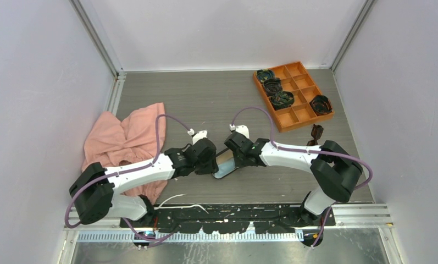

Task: Organize the sunglasses
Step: Place the glasses cleaning cloth in the sunglasses case.

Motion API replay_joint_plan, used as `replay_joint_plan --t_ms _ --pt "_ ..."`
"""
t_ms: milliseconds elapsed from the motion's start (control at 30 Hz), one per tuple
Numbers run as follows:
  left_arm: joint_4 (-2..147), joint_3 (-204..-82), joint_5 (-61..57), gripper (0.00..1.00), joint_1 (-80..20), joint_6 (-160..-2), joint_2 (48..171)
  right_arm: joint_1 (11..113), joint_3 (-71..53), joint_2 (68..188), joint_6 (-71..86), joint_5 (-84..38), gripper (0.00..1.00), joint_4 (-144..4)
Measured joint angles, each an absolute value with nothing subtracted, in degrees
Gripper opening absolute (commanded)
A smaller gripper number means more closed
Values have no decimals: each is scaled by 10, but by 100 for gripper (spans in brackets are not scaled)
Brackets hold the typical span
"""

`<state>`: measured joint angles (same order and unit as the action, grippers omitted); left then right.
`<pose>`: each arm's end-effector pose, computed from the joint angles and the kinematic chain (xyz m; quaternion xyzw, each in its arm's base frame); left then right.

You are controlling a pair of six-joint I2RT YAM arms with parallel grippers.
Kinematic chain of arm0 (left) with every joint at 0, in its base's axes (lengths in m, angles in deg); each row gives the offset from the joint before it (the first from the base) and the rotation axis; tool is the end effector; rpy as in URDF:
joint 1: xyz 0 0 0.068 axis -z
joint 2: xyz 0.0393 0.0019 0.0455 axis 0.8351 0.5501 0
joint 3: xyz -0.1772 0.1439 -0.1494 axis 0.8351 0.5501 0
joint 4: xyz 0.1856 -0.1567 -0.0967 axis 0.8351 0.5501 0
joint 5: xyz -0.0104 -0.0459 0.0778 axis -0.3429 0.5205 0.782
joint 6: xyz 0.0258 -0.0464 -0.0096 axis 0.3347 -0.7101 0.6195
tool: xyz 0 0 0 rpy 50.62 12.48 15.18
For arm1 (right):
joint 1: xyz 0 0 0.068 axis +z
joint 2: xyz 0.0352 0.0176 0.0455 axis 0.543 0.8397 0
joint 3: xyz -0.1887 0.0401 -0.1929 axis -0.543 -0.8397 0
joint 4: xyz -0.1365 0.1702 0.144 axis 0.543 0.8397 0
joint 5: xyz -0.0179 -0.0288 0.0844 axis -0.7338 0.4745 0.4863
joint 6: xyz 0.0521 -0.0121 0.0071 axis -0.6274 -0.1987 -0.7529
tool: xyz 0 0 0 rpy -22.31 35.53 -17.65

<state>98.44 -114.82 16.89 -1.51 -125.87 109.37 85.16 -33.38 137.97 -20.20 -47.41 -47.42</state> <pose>0.1515 -0.2062 0.2056 -0.0428 0.9477 -0.2035 0.2423 0.1918 0.2311 0.1698 -0.1141 0.9557 0.0548 0.2658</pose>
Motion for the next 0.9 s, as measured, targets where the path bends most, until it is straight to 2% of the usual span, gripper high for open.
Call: replay_joint_plan --t_ms 133,233,500,900 --pt "983 -1133 169 34 -15 -1274 1089 852 -334 1380 -202 -474 0 -474" --pt "977 -1117 169 32 -15 -1286 1089 852 -334 1381 -202 -474 1 -475" --pt "946 -1058 179 29 -15 -1327 1084 852 -334 1381 -202 -474 0 -475" --pt "855 -994 188 28 -15 -1373 1045 851 -334 1381 -202 -474 0 -475"
